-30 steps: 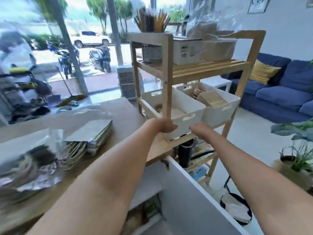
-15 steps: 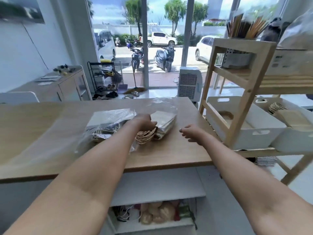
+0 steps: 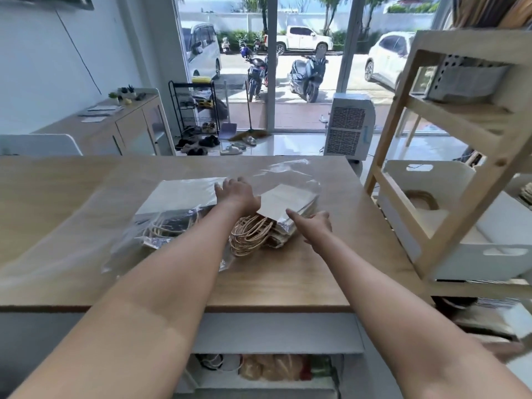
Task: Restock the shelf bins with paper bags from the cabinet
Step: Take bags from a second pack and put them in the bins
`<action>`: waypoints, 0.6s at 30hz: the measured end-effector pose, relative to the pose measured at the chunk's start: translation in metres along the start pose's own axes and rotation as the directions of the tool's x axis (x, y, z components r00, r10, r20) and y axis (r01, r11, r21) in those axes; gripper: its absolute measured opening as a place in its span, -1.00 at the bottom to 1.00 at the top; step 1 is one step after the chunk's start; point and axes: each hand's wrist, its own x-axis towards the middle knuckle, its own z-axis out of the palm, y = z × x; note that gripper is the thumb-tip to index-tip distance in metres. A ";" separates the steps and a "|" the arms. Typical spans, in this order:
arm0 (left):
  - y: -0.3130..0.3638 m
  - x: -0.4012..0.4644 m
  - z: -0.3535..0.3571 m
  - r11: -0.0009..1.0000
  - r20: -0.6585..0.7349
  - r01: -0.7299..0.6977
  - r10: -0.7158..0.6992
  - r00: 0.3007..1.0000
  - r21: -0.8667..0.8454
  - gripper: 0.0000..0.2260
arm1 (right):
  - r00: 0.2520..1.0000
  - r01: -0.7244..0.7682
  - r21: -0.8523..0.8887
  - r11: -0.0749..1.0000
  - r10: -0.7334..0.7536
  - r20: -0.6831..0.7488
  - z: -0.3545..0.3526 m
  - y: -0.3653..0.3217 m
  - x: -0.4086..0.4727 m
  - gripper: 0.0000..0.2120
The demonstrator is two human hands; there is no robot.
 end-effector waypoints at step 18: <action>0.024 0.007 0.005 0.915 -0.025 -0.059 0.053 0.998 -0.399 -0.66 | 0.991 -0.044 -0.014 0.999 0.042 -0.124 -0.038 0.016 0.038 -0.77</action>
